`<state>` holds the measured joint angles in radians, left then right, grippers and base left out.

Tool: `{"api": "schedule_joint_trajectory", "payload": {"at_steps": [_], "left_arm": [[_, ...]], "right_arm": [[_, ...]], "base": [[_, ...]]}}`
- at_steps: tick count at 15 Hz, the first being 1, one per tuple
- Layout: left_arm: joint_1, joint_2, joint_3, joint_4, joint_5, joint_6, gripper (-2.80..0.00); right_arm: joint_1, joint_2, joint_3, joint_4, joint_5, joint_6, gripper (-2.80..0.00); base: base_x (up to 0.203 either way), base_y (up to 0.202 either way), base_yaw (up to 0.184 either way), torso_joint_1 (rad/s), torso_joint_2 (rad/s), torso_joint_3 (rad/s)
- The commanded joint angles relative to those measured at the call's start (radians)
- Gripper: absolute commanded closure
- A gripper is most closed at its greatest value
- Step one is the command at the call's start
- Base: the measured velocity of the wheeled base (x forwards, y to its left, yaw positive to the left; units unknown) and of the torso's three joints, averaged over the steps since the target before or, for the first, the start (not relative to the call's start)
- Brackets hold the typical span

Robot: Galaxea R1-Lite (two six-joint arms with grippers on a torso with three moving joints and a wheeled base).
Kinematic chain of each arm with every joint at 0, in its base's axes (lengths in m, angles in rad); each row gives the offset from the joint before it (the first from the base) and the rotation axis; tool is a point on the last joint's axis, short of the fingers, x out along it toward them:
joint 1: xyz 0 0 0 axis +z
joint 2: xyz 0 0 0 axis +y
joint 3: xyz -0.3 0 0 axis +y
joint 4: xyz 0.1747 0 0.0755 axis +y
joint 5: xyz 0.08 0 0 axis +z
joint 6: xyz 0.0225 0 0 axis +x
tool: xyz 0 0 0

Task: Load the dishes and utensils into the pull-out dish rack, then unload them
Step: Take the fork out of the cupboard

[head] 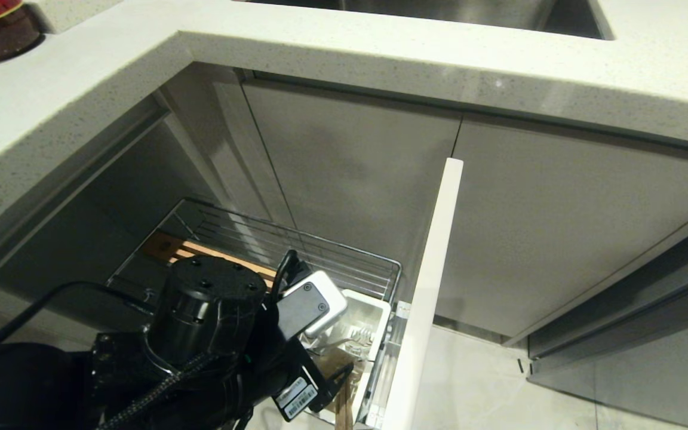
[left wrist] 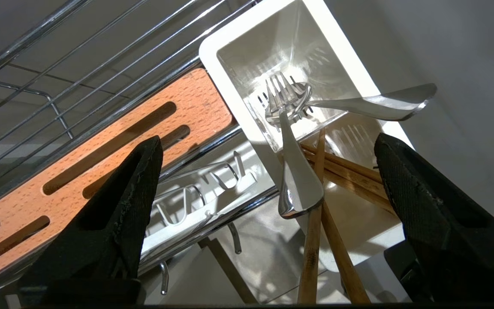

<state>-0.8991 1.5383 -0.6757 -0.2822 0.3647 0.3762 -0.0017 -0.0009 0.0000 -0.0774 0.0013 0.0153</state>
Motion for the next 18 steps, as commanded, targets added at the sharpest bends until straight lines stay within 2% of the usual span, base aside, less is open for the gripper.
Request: {"api": "schedule_joint_trajectory", "payload": {"at_steps": [1, 5, 11, 13, 18], "left_arm": [[0.003, 0.016, 0.001, 0.000, 0.003, 0.003, -2.80], [0.003, 0.034, 0.005, 0.016, -0.015, 0.003, -2.80], [-0.014, -0.041, -0.002, 0.171, 0.012, 0.028, -2.80], [-0.018, -0.081, -0.010, 0.172, 0.045, 0.030, -2.80], [-0.030, -0.129, -0.022, 0.169, 0.054, 0.030, -2.80]], "right_arm": [[0.000, -0.001, 0.026, -0.001, 0.000, 0.000, 0.00], [0.000, -0.001, 0.026, -0.001, 0.000, 0.000, 0.00], [0.000, -0.001, 0.026, -0.001, 0.000, -0.001, 0.00], [0.000, -0.001, 0.026, -0.001, 0.000, 0.000, 0.00], [0.000, -0.001, 0.026, -0.001, 0.000, 0.000, 0.00]], "base": [[0.000, 0.000, 0.000, 0.000, 0.00, 0.000], [0.000, 0.000, 0.000, 0.000, 0.00, 0.000], [0.000, 0.000, 0.000, 0.000, 0.00, 0.000], [0.000, 0.000, 0.000, 0.000, 0.00, 0.000], [0.000, 0.000, 0.000, 0.000, 0.00, 0.000]]}}
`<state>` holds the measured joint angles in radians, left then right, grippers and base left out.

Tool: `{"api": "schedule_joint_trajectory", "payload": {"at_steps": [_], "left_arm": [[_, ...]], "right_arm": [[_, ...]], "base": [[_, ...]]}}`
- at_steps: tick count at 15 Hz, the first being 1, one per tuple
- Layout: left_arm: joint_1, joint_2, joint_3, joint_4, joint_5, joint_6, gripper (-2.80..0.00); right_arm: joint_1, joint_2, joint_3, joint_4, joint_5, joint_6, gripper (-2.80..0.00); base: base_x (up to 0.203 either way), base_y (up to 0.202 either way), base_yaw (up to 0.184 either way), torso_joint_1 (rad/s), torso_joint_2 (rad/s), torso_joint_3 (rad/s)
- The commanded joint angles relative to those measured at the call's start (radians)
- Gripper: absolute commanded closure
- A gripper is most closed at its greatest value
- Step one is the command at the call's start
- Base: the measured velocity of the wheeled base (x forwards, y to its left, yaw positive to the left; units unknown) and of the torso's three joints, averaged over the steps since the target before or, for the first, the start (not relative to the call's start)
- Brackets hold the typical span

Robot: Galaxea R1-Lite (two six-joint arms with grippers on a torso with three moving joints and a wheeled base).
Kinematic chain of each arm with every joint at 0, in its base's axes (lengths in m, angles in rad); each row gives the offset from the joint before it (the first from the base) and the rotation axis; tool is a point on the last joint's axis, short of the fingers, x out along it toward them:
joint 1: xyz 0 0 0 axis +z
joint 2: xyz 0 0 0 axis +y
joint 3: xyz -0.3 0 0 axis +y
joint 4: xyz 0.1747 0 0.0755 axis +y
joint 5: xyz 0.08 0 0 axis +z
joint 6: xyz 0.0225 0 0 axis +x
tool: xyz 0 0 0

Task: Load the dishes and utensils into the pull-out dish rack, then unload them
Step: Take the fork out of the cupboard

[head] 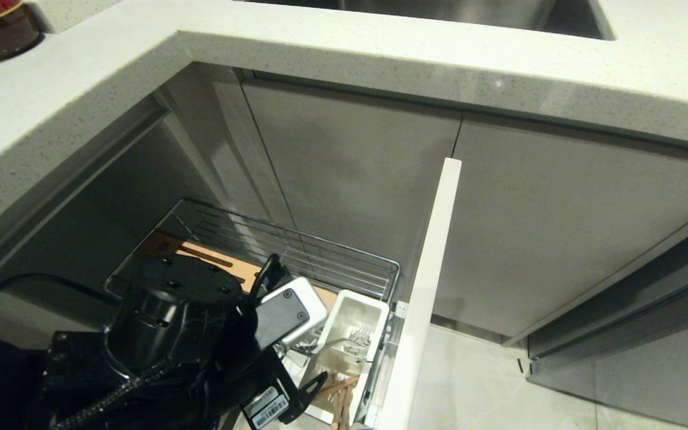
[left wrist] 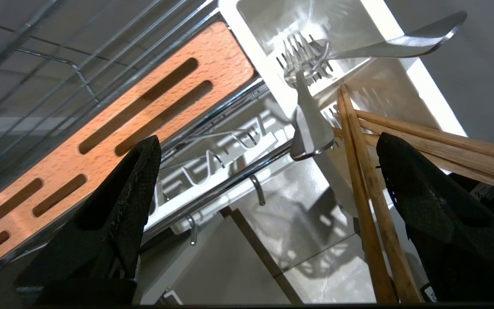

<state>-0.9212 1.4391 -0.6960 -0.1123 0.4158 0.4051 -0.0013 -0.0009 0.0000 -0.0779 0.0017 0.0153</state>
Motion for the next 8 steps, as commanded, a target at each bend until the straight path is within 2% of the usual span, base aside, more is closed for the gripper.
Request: {"api": "schedule_joint_trajectory", "payload": {"at_steps": [1, 8], "left_arm": [[-0.011, -0.039, -0.002, -0.002, 0.003, 0.000, -2.80], [-0.016, 0.040, 0.004, -0.026, -0.007, -0.007, -2.80]], "right_arm": [[0.000, -0.001, 0.026, 0.000, 0.000, 0.000, 0.00], [0.000, -0.001, 0.026, 0.000, 0.000, 0.000, 0.00]], "base": [[0.000, 0.000, 0.000, 0.000, 0.00, 0.000], [0.000, 0.000, 0.000, 0.000, 0.00, 0.000]]}}
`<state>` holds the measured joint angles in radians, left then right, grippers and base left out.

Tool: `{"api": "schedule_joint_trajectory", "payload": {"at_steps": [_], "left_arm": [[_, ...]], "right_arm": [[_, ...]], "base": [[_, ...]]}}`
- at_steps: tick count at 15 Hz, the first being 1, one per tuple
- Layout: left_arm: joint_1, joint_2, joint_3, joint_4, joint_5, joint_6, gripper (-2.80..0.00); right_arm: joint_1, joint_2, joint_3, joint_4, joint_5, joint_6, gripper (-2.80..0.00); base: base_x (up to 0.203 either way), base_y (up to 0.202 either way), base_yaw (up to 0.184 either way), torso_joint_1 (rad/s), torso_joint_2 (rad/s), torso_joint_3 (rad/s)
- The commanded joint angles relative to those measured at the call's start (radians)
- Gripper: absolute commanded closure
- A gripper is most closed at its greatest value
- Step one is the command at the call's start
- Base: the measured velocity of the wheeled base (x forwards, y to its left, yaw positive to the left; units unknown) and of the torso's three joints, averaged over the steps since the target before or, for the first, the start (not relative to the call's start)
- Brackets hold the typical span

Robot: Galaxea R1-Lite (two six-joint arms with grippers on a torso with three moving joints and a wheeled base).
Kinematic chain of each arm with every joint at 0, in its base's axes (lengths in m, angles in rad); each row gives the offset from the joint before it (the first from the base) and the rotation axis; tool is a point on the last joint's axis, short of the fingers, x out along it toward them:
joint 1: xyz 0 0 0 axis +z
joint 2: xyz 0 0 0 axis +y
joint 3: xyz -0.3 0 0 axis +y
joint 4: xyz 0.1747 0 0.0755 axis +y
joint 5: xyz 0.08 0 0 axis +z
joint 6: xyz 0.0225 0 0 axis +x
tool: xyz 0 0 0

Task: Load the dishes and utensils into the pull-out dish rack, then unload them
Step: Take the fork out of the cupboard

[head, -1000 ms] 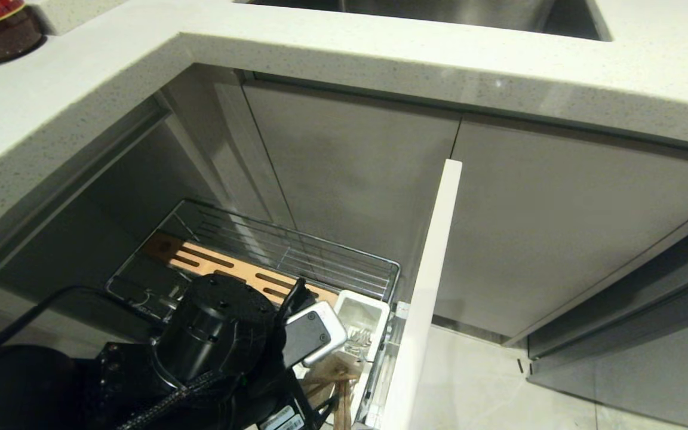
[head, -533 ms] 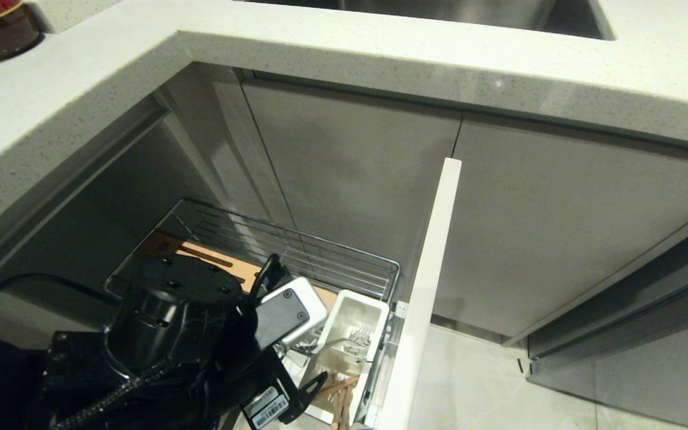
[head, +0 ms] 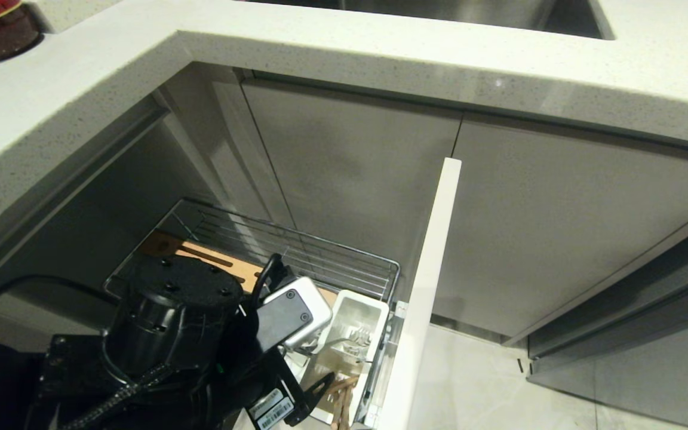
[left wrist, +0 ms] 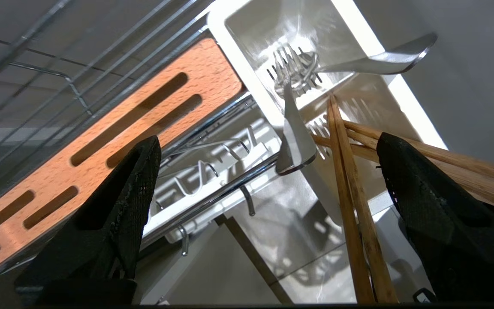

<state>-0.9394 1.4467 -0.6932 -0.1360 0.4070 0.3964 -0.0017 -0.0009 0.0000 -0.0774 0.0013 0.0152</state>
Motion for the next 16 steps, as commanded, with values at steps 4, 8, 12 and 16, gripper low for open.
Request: {"api": "schedule_joint_trajectory", "payload": {"at_steps": [4, 8, 12, 16], "left_arm": [[0.010, 0.064, 0.003, -0.005, -0.014, -0.001, -2.80], [0.017, 0.078, 0.001, -0.005, -0.014, -0.001, -2.80], [0.017, 0.089, 0.003, -0.021, -0.020, -0.001, -2.80], [0.018, 0.089, 0.002, -0.019, -0.020, -0.001, -2.80]], "right_arm": [[0.000, -0.001, 0.026, -0.001, 0.000, 0.000, 0.00], [0.000, -0.001, 0.026, -0.001, 0.000, 0.000, 0.00], [0.000, -0.001, 0.026, -0.001, 0.000, 0.000, 0.00], [0.000, -0.001, 0.026, -0.001, 0.000, 0.000, 0.00]], "base": [[0.000, 0.000, 0.000, 0.000, 0.00, 0.000], [0.000, 0.000, 0.000, 0.000, 0.00, 0.000], [0.000, 0.000, 0.000, 0.000, 0.00, 0.000], [0.000, 0.000, 0.000, 0.000, 0.00, 0.000]]}}
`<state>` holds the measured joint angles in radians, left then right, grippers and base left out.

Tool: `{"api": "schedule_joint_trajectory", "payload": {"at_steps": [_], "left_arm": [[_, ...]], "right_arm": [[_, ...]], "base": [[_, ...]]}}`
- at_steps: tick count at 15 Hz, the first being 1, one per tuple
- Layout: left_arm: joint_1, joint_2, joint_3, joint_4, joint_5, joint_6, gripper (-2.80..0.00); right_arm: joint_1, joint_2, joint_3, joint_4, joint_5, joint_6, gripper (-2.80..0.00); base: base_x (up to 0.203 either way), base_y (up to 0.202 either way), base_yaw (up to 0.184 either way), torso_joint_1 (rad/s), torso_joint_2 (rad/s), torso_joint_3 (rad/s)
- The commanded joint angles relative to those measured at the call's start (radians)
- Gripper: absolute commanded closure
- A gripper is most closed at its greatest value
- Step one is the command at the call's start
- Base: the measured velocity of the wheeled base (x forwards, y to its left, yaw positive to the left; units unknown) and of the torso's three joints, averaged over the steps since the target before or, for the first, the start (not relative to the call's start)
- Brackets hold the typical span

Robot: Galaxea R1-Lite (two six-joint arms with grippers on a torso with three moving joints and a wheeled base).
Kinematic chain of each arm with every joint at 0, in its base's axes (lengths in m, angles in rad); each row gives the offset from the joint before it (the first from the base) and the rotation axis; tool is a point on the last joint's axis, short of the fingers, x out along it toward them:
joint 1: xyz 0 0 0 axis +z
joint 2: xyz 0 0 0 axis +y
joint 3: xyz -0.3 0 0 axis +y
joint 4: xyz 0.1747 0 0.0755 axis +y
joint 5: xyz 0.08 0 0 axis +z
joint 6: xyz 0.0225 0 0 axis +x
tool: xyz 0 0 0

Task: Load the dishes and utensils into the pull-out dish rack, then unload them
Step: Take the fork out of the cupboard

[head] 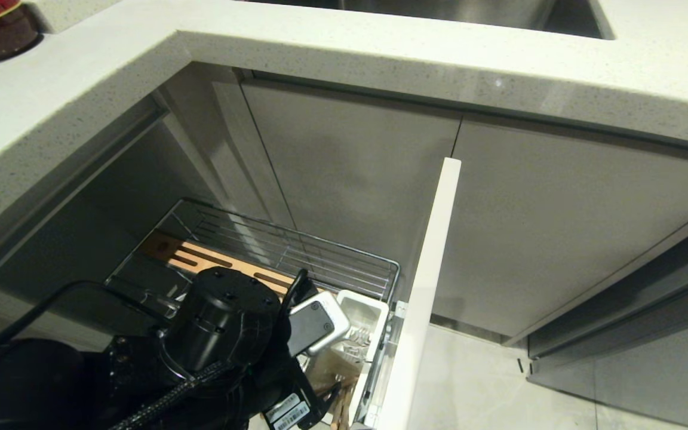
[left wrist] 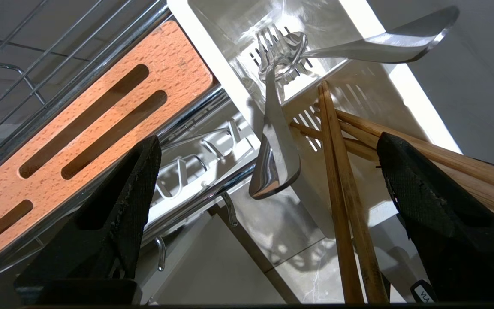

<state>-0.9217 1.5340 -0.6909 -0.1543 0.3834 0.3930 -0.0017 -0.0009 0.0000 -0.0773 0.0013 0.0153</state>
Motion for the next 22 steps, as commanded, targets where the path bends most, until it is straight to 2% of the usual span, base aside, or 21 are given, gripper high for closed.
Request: {"api": "schedule_joint_trajectory", "payload": {"at_steps": [1, 2, 3, 17, 22], "left_arm": [[0.001, 0.003, 0.001, -0.001, 0.003, 0.003, -2.80], [0.001, 0.003, 0.004, 0.001, 0.003, 0.003, -2.80], [0.001, 0.003, 0.004, -0.002, 0.003, 0.003, 0.00], [-0.002, -0.003, 0.001, -0.011, 0.002, 0.003, 0.00], [0.002, -0.061, -0.037, 0.005, 0.014, 0.006, 0.00]], "right_arm": [[0.000, -0.001, 0.026, -0.001, 0.000, 0.000, 0.00], [0.000, -0.001, 0.026, -0.001, 0.000, 0.000, 0.00], [0.000, -0.001, 0.026, -0.001, 0.000, 0.000, 0.00], [0.000, -0.001, 0.026, -0.001, 0.000, 0.000, 0.00], [0.000, -0.001, 0.026, -0.001, 0.000, 0.000, 0.00]], "base": [[0.000, 0.000, 0.000, 0.000, 0.00, 0.000], [0.000, 0.000, 0.000, 0.000, 0.00, 0.000], [0.000, 0.000, 0.000, 0.000, 0.00, 0.000], [0.000, 0.000, 0.000, 0.000, 0.00, 0.000], [0.000, 0.000, 0.000, 0.000, 0.00, 0.000]]}}
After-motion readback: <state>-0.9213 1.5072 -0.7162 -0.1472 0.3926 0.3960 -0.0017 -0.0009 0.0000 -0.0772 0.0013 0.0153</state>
